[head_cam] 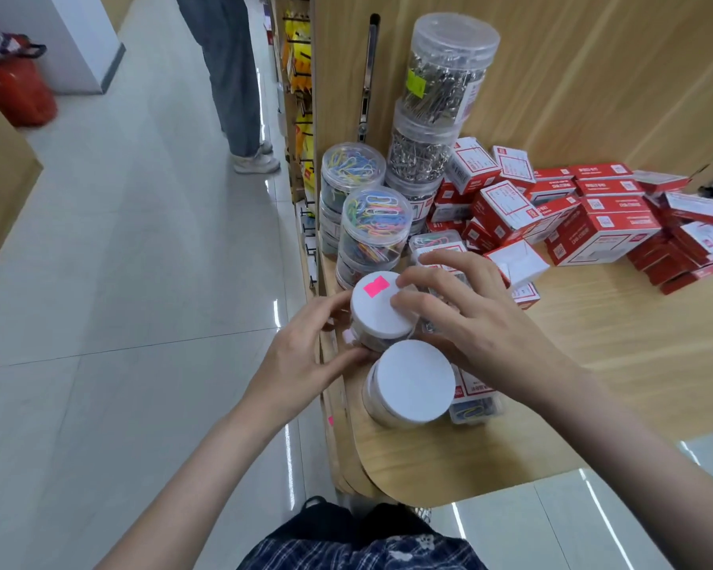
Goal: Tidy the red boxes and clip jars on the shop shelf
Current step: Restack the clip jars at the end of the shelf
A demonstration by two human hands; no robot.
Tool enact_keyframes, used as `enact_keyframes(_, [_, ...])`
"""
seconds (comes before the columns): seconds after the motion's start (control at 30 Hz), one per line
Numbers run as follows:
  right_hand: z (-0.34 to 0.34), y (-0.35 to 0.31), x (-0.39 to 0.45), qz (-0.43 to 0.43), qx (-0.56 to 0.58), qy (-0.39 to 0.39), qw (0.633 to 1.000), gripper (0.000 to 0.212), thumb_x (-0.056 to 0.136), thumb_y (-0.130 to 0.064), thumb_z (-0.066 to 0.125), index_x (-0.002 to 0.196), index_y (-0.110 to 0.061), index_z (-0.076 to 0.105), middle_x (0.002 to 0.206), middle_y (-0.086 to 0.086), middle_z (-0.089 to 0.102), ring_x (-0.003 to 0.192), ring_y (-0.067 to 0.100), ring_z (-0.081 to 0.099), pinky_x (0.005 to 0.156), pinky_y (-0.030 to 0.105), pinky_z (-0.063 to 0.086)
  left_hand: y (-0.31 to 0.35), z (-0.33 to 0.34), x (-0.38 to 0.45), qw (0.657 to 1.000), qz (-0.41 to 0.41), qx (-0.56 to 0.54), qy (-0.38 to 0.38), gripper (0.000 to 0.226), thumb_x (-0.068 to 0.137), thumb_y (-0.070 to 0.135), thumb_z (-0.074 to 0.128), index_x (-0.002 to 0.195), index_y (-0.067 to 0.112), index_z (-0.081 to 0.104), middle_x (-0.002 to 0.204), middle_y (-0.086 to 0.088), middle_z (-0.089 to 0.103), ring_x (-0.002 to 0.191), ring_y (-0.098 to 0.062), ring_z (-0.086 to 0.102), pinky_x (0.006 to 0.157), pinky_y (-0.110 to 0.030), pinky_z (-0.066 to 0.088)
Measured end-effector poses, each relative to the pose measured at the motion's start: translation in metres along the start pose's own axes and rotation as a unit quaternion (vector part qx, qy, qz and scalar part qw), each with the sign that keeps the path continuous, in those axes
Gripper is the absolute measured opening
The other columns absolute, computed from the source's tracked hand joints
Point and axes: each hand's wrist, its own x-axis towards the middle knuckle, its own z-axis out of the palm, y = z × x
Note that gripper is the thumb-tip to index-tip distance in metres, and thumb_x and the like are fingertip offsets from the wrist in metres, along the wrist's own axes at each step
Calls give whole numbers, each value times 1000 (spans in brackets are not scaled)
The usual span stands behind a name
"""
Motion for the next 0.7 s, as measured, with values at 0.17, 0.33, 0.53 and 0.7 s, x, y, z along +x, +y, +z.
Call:
enact_keyframes(0.17, [-8,12,2,-45,-19,-46,998,30,91,-24,48,121,-19,47,127,2,53,119,28,41,94,42,38,-1,-10,-3,1000,-7,-18,-7,56,76,37,63,126,46,40,117,21,54,108,-1,54,90,-15,42])
enact_keyframes(0.33, [-10,15,6,-39,15,-44,998,27,92,-26,51,118,-19,52,129,4,53,118,29,43,91,44,41,3,-3,-4,999,-21,-43,-10,57,74,42,66,124,46,38,120,19,53,110,3,52,91,-12,40])
enact_keyframes(0.53, [-12,16,13,-30,85,-80,993,27,90,-32,48,113,-19,52,122,6,56,114,26,43,93,39,41,4,1,-2,1000,-15,-9,-7,57,71,52,62,121,49,34,116,18,51,107,11,47,87,-4,35])
enact_keyframes(0.7, [-20,20,19,-33,102,-97,989,33,91,-37,45,109,-16,62,120,6,56,109,25,45,95,29,37,5,-3,0,1000,-8,0,-20,62,73,44,68,125,47,35,117,21,50,108,8,49,87,-4,35])
